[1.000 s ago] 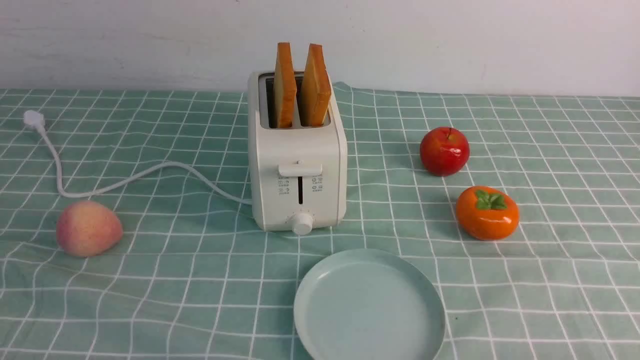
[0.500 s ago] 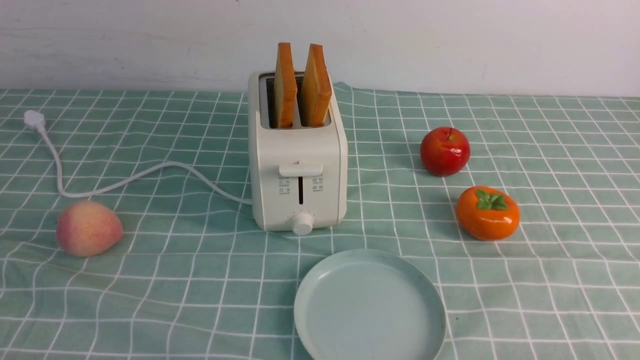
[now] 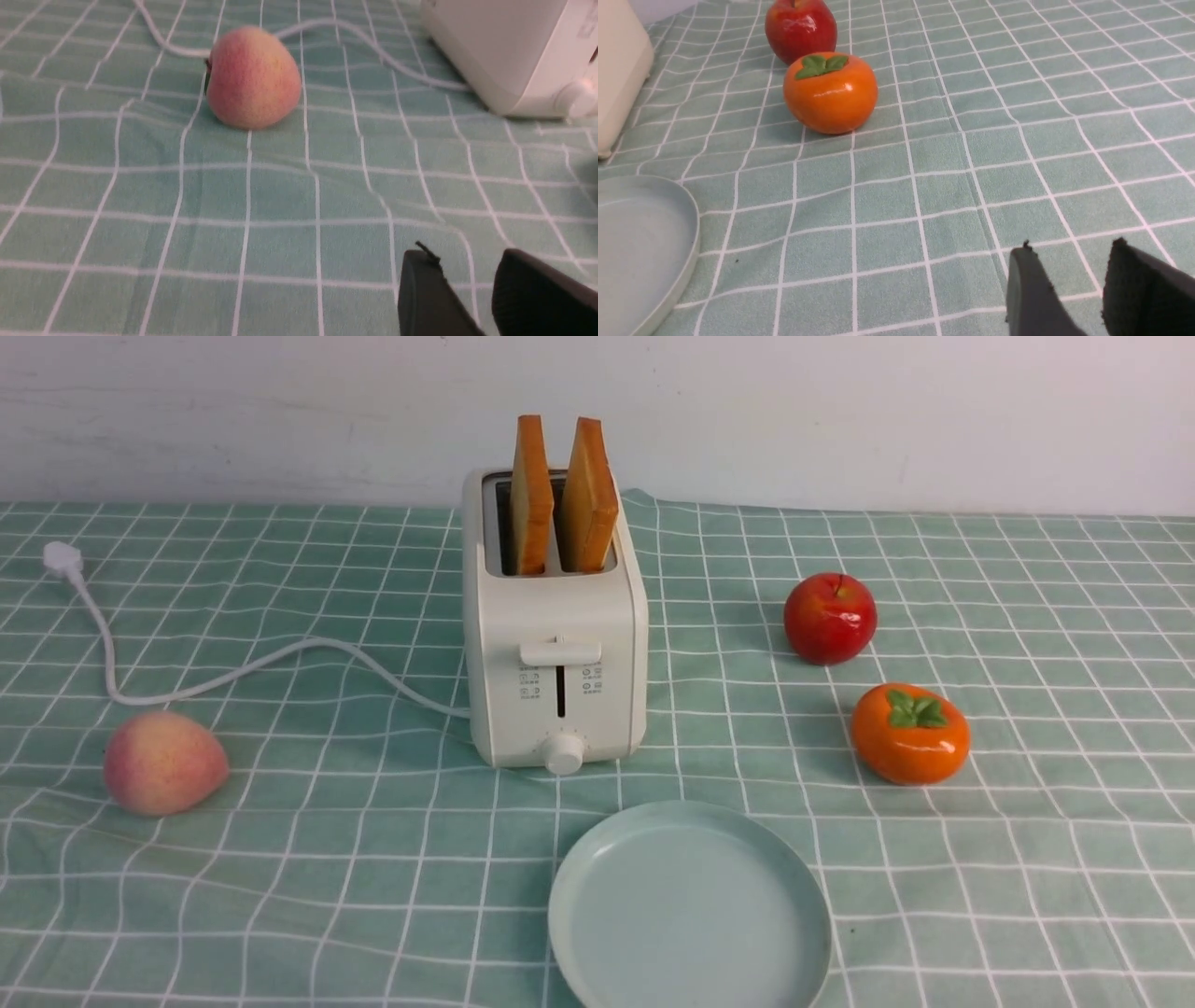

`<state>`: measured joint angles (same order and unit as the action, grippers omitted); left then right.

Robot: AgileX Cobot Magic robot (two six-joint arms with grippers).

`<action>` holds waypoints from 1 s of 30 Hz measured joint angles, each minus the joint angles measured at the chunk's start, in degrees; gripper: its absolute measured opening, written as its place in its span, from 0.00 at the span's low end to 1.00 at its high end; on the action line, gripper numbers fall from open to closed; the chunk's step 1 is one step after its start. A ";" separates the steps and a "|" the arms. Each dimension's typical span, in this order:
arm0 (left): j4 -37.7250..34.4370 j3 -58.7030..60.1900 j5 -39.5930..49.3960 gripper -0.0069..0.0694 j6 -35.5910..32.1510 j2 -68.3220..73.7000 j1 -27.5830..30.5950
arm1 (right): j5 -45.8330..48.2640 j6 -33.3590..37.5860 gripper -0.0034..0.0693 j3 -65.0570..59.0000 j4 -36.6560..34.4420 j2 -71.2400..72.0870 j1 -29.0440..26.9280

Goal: Take toasted bread from bread machine on blue coffee table place on plate.
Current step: 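Grasp the toast slice in the toaster and pull it up out of the slot with the right gripper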

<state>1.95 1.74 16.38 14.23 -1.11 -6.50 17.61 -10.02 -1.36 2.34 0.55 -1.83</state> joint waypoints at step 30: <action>-12.31 -18.85 -42.21 0.40 15.38 2.64 0.00 | -40.57 -16.82 0.38 22.64 -2.92 -5.82 0.00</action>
<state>-10.36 -17.10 -25.83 29.61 1.53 -6.50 -22.96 -26.84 21.29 -0.57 -5.27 -1.83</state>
